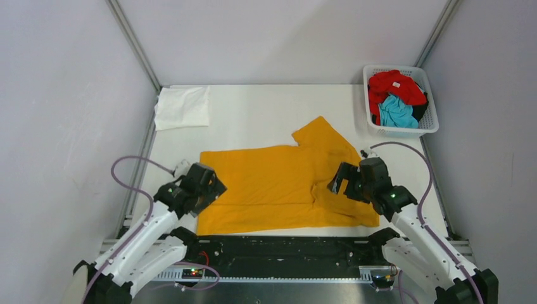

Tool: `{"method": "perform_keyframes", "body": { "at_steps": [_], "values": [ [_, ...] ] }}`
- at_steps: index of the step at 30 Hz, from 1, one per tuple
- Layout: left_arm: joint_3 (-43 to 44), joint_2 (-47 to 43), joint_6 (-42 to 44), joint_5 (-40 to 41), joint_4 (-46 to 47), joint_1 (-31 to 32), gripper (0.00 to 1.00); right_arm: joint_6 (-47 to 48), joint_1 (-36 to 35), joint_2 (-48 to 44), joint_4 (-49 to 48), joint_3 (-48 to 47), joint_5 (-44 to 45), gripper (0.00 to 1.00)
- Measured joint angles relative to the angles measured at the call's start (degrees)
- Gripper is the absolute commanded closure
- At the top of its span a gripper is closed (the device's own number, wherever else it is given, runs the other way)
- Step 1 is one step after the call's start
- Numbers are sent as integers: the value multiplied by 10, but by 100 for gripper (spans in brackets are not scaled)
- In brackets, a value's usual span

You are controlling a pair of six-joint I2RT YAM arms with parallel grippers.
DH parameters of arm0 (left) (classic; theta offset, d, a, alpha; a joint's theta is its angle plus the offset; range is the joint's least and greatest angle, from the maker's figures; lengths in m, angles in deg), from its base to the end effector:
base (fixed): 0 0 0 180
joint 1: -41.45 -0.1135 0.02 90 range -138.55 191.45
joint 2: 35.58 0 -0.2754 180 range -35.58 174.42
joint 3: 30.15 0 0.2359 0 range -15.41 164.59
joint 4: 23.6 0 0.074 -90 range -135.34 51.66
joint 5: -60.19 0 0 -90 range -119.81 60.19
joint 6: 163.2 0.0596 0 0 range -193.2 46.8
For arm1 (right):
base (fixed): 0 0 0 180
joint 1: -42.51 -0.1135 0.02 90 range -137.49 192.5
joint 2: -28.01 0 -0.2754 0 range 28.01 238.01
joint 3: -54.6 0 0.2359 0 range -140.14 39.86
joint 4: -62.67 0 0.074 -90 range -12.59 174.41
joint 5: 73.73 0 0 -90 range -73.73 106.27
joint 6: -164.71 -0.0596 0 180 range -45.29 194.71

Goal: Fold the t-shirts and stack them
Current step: Grab the side of the flattened tshirt furthest away from the robot with both arms

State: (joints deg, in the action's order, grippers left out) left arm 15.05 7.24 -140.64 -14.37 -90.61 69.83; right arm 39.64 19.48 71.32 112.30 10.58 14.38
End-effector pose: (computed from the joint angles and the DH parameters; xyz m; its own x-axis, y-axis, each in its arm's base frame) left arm 0.1043 -0.0383 0.1917 -0.6354 -0.6685 -0.3865 -0.5969 0.7428 -0.3034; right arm 0.1311 0.0579 0.2047 -0.8039 0.2823 -0.5235 0.0623 0.9153 0.3979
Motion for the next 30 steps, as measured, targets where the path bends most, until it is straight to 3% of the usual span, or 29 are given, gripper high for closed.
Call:
{"method": "perform_keyframes", "body": {
  "at_steps": [4, 7, 13, 19, 26, 30],
  "values": [
    [118, 81, 51, 58, -3, -8, 0, 9, 35, 4, -76, -44, -6, 1],
    [187, 155, 96, 79, 25, -52, 0, 26, 57, 46, -113, -71, -12, 1],
    [284, 334, 180, 68, 101, -181, 0, 97, 63, 289, -138, -292, 37, 0],
    [412, 538, 230, 17, 151, -239, 0, 151, 80, 519, -161, -494, 71, 1],
    [449, 659, 244, -40, 160, -282, 0, 167, 97, 718, -135, -680, 58, 1],
    [450, 670, 242, -50, 157, -287, 13, 157, 112, 775, -122, -733, 21, 1]
  ]
}}
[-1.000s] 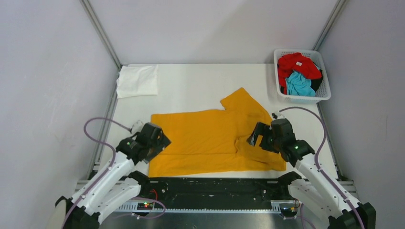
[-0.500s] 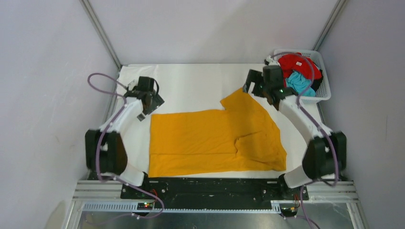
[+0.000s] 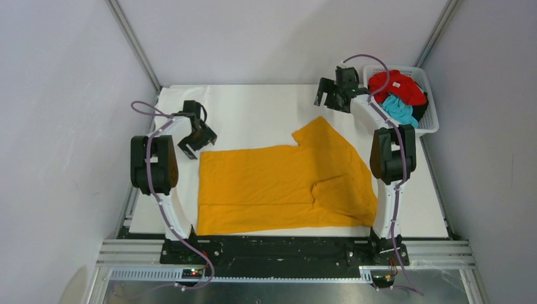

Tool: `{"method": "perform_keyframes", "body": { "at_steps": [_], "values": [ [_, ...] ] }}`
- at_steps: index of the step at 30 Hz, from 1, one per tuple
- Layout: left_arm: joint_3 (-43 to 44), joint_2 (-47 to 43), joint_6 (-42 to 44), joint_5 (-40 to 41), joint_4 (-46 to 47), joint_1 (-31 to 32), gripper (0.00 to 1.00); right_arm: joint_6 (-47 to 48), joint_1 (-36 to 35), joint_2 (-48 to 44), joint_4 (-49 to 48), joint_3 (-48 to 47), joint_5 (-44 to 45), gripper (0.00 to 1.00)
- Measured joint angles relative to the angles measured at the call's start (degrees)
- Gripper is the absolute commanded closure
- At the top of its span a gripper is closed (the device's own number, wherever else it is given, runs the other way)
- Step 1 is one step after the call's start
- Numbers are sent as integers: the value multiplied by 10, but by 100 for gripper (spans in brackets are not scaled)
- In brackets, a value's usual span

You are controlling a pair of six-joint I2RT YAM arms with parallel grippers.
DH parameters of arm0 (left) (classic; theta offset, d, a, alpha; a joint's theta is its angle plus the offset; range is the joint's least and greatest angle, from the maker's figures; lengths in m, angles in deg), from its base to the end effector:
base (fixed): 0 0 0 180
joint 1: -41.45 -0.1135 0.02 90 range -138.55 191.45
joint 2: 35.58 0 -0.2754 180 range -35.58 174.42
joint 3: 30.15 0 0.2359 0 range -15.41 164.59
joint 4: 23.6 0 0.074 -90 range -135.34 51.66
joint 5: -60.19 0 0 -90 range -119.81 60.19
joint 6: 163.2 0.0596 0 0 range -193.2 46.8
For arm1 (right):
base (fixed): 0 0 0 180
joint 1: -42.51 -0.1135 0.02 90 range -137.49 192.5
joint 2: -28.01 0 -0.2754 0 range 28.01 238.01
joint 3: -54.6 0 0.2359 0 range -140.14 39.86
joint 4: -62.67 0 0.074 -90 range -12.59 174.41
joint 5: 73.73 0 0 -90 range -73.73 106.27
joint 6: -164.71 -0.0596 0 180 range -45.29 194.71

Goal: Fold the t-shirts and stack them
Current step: Grab the side of the flattened tshirt furthest away from the robot with both arms

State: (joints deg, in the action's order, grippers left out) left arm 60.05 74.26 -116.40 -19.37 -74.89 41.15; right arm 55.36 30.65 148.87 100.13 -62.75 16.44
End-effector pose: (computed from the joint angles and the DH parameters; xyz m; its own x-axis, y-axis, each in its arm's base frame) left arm 0.3789 0.0128 0.1679 -0.6449 -0.6766 -0.3554 -0.6939 0.7133 -0.0988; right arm 0.4870 0.1021 0.2479 -0.6728 0.1973 -0.7130 0.0208 0.9684 0.2483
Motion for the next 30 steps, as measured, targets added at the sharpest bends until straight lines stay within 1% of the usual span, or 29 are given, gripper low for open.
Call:
{"method": "perform_keyframes", "body": {
  "at_steps": [4, 7, 10, 14, 19, 23, 27, 28, 29, 30],
  "values": [
    [3, 9, -3, -7, 0, -5, 21, -6, 9, 6, 6, 2, -20, 1],
    [3, 9, -5, -8, 0, -8, 31, -11, 13, 6, 0, 8, -27, 1],
    [3, 9, -9, -14, -1, -9, 33, -16, 15, 5, -7, 25, -36, 1],
    [3, 9, -18, -18, -3, -7, 33, -20, 16, 5, -8, 48, -42, 1],
    [3, 9, -33, -16, -12, -4, 38, -25, 17, -12, -12, 79, -52, 1],
    [3, 9, -49, -17, -18, 5, 44, -30, 21, -35, -17, 98, -57, 1],
    [3, 9, -62, -22, -23, 16, 54, -31, 25, -51, -23, 108, -61, 1],
    [3, 9, -64, -23, -24, 18, 60, -31, 26, -55, -23, 111, -62, 1],
    [3, 9, -66, -23, -26, 19, 63, -31, 27, -59, -24, 113, -63, 1],
    [3, 9, -67, -23, -27, 21, 69, -31, 27, -63, -25, 115, -63, 1]
  ]
}}
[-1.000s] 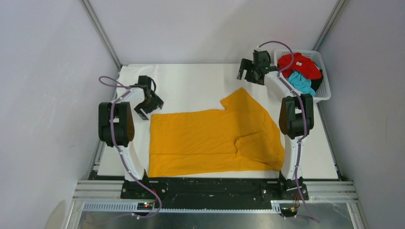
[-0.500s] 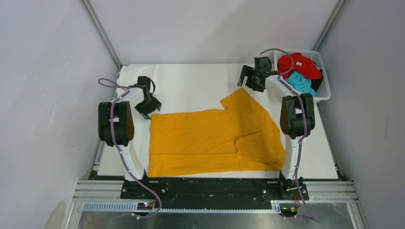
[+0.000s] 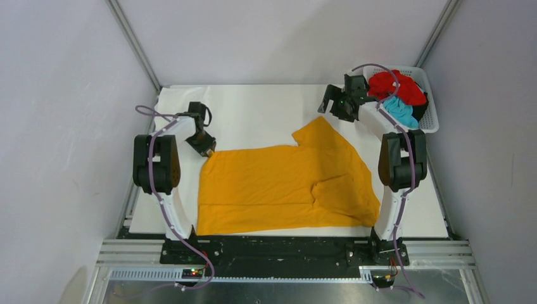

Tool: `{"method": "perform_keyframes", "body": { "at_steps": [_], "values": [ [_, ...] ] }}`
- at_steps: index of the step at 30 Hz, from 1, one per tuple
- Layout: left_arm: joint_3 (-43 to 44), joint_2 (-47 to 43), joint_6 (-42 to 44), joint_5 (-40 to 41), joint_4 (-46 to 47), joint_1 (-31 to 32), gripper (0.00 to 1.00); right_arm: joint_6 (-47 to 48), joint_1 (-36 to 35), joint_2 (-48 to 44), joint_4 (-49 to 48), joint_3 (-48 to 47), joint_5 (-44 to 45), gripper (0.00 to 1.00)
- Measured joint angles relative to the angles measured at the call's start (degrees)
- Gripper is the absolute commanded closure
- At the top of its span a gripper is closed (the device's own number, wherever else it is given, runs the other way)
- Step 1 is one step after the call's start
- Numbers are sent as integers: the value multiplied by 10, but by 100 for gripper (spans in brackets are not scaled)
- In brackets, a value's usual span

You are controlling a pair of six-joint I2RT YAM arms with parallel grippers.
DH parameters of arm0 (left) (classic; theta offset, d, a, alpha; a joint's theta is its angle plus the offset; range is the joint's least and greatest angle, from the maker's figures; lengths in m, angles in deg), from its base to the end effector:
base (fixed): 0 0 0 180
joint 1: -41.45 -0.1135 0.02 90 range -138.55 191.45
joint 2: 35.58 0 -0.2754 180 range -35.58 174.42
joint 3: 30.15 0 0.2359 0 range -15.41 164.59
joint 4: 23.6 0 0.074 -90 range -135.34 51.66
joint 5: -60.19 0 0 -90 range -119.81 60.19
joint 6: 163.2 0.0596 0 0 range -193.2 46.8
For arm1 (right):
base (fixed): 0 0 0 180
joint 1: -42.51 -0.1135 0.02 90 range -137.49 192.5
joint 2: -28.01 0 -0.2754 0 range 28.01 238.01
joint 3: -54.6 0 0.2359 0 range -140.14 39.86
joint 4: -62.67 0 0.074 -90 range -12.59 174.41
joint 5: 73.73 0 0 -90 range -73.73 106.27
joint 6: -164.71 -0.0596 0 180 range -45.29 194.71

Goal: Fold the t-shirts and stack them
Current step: Grab the side of the flattened tshirt furthest away from the robot with both arms

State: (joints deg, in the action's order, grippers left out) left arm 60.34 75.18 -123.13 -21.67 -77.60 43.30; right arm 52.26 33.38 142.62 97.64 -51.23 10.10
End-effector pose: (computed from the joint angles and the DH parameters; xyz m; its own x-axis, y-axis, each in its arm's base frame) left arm 0.3750 -0.0037 0.1613 -0.6144 -0.7381 -0.2788 -0.7403 0.6615 -0.1197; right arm 0.4572 0.0800 0.2357 -0.7205 0.2687 -0.6392 0.0441 0.9377 0.3445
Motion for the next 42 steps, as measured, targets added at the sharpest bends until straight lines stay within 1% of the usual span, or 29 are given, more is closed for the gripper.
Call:
{"method": "perform_keyframes", "body": {
  "at_steps": [3, 4, 5, 6, 8, 10, 12, 15, 16, 20, 22, 27, 32, 42],
  "values": [
    [0, 0, -8, 2, -3, 3, 80, 0, 1, -6, -2, 2, -5, 1],
    [0, 0, -9, 4, -5, 3, 86, 0, 1, -6, -4, 2, -7, 1],
    [0, 0, -10, 7, -7, 3, 89, 1, 1, -6, -6, 2, -9, 1],
    [0, 0, -12, 8, -8, 4, 94, 3, 1, -6, -7, 2, -11, 1],
    [0, 0, -12, 14, -12, 4, 99, 12, 0, -6, -9, 2, -11, 1],
    [0, 0, -12, 19, -16, 5, 100, 31, -3, 1, -4, -15, -2, 0],
    [0, 0, -12, 21, -20, 5, 100, 48, -8, 22, 3, -52, 12, 1],
    [0, 0, -11, 22, -21, 5, 100, 82, -19, 82, 11, -144, 38, 1],
    [0, 0, -10, 22, -22, 5, 100, 97, -23, 115, 16, -188, 52, 1],
    [0, 0, -9, 22, -24, 7, 100, 136, -41, 194, 45, -277, 82, 3],
    [0, 0, -7, 22, -24, 7, 100, 159, -54, 223, 61, -303, 97, 4],
    [0, 0, -2, 23, -25, 11, 100, 206, -95, 250, 102, -308, 124, 8],
    [0, 0, 2, 24, -25, 16, 100, 214, -119, 250, 124, -309, 128, 13],
    [1, 0, 5, 26, -25, 16, 100, 173, -83, 254, 167, -312, 128, 21]
  ]
}}
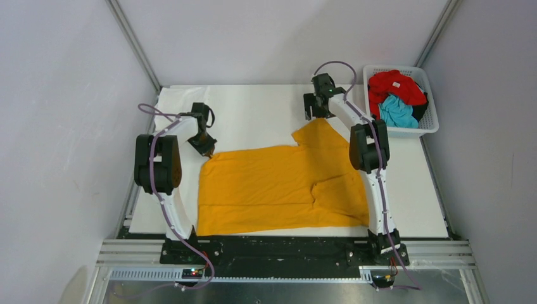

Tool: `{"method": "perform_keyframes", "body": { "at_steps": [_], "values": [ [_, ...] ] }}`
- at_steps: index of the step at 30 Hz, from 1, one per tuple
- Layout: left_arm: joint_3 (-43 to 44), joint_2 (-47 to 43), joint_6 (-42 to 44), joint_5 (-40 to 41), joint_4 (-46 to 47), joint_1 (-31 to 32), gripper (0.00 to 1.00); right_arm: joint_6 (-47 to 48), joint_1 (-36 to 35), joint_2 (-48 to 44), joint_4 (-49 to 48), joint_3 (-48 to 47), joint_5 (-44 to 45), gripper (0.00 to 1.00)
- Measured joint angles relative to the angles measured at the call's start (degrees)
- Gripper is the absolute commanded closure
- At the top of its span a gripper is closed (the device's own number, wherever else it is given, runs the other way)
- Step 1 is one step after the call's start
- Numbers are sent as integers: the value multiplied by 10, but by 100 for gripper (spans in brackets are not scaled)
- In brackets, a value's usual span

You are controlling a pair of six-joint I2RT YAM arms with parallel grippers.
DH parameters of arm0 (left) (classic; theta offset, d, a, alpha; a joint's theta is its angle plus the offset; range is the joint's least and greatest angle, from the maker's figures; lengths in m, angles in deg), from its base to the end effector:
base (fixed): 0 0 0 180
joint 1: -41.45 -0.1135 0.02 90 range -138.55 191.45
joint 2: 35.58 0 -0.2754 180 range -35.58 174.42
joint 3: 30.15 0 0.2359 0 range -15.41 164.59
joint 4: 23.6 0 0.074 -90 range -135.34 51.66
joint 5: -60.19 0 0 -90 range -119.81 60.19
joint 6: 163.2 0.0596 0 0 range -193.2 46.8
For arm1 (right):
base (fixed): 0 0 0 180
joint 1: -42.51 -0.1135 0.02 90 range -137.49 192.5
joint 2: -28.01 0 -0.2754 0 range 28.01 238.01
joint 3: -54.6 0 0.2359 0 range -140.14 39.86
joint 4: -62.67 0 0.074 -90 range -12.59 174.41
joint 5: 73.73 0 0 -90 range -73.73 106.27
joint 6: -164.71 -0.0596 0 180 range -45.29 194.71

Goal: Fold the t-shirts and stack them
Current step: Grab the side of the flattened tshirt furthest away from the robot with both arms, then fold the other side of the tshirt into a rectangle

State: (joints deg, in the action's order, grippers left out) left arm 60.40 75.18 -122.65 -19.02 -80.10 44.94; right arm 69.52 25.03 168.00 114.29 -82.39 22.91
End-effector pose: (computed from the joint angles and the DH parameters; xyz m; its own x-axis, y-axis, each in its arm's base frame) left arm 0.3695 -0.0114 0.1605 -0.6443 -0.7085 -0.2879 -0.7272 0.6842 -0.0562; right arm 0.5206 0.1567 0.1696 -0.7957 -0.1564 -0.5852 -0.1632 0.9857 -0.0415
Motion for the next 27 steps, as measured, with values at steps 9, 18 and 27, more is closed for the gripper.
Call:
{"method": "perform_keyframes", "body": {
  "at_steps": [9, 18, 27],
  "values": [
    [2, 0, 0, 0, -2, 0, 100, -27, 3, 1, 23, 6, 0, 47],
    [2, 0, 0, 2, -4, 0, 100, -46, 1, 1, 17, 17, 8, 75],
    [2, -9, 0, 6, -6, 1, 100, -54, -3, -2, 11, 20, 21, 100]
  ]
}}
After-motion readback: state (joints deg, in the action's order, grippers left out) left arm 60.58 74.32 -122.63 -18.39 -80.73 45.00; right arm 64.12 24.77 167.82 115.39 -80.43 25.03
